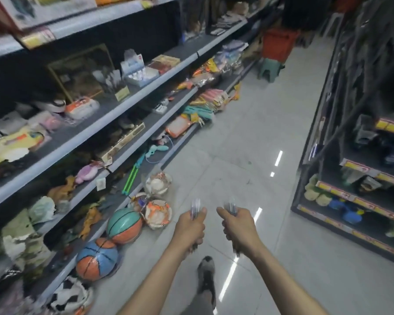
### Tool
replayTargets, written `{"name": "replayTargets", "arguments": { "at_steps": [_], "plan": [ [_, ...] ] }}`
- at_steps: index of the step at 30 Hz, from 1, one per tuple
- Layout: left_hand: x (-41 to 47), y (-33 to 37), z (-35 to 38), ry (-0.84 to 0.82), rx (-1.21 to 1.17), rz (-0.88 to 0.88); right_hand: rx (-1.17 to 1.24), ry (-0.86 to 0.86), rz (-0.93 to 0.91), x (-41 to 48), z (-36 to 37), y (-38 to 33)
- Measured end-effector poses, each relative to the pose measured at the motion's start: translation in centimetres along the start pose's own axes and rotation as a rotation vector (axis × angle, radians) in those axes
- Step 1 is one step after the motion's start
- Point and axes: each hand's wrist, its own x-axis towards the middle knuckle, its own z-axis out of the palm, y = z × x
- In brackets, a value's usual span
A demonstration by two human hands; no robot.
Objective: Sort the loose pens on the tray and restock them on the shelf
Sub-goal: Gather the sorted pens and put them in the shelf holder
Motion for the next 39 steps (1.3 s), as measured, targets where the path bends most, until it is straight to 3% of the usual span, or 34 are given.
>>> {"name": "replayTargets", "arguments": {
  "at_steps": [14, 24, 29, 34, 39],
  "plan": [
    [25.0, 20.9, -1.0, 0.161, -0.147, 0.047, -0.066, -0.179, -0.034, 30.9, 4.7, -18.5],
    [43.0, 32.0, -1.8, 0.475, -0.293, 0.063, -0.181, -0.376, -0.123, 53.3, 8.7, -30.0],
    [46.6, 37.8, -3.3, 0.676, -0.377, 0.082, -0.195, -0.554, -0.064, 59.2, 12.2, -36.0],
    [50.8, 40.4, -7.2, 0.897, -0.464, 0.047, -0.149, -0.624, -0.012, 63.3, 17.9, -40.1],
    [54.7, 41.2, -13.6, 0.968, -0.650, 0.073, -0.027, -0.658, 0.051, 66.7, 25.3, -42.7]
  ]
}}
